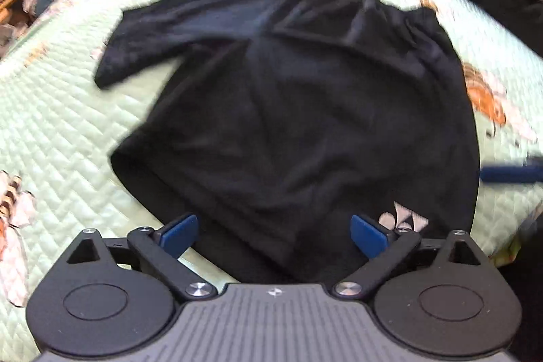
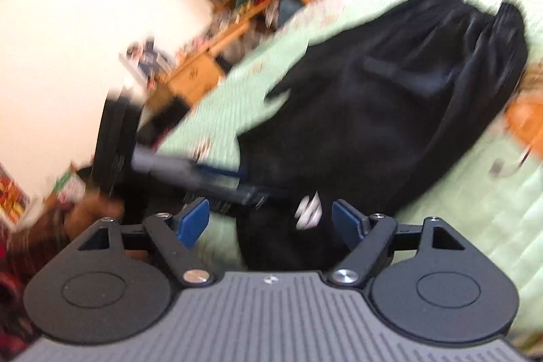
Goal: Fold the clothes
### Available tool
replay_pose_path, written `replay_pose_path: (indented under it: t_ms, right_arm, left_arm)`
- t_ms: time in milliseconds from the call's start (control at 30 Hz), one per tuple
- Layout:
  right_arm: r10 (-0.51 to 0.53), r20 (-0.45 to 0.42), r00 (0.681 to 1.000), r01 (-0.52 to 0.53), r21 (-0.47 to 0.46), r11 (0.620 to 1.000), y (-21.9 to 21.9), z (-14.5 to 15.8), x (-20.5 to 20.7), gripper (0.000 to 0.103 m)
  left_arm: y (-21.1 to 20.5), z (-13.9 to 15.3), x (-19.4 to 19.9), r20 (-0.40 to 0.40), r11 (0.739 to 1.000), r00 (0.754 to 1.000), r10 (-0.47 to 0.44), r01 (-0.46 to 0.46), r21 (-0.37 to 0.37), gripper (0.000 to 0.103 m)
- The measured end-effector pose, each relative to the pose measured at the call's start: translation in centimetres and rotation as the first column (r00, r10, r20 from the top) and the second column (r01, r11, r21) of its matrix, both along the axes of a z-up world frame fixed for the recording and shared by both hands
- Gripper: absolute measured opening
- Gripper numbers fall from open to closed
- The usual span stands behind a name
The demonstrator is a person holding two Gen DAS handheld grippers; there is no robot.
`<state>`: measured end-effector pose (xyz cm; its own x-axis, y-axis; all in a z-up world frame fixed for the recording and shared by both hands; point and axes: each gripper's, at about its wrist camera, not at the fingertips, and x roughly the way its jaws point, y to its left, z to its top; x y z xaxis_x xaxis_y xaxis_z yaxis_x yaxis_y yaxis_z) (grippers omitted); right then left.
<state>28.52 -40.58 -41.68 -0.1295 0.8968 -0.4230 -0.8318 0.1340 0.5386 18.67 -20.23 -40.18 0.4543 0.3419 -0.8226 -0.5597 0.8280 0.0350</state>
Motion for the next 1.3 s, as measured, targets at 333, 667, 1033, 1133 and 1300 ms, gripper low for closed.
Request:
replay_pose_path:
  t_ms: [333,667,1033,1133,1300]
  right_arm:
    - [-0.294,-0.051,0.954,0.296,0.035,0.954,2.9,1.6,10.2,0.075]
    - [-0.418,-0.068,0.906,0.410,-0.100,0.906,2.6,-2.5,17.4,0.009]
    - [0.120,0.339,0.933,-0.118,-0.027,0.993,0.1,1.5,0.6,0.049]
    - [0.280,0.524,0.805,-0.255,-0.121,0.959,-0.5,0.7,-5.4,0.050]
    - [0.407,0.650,0.643,-0.321,-0.253,0.913,-1.2,-1.6,-9.9,0.050]
  left_arm:
    - [-2.9,-1.3,2.6,-0.032,0.990,0.990,-0.139,0.139,-0.018,0.097]
    - [-0.9,-1.3,0.1,-0.023,0.999,0.999,-0.048,0.048,-0.019,0.097]
    - [-0.1,2.4,-3.5,0.023,0.996,0.999,0.027,-0.029,0.083,0.096]
    - [-0.9,2.4,-4.5,0.017,0.996,1.000,-0.025,0.024,0.090,0.097]
    - [-3.3,1.2,-5.0,-0.075,0.983,0.989,-0.124,0.133,0.127,0.097]
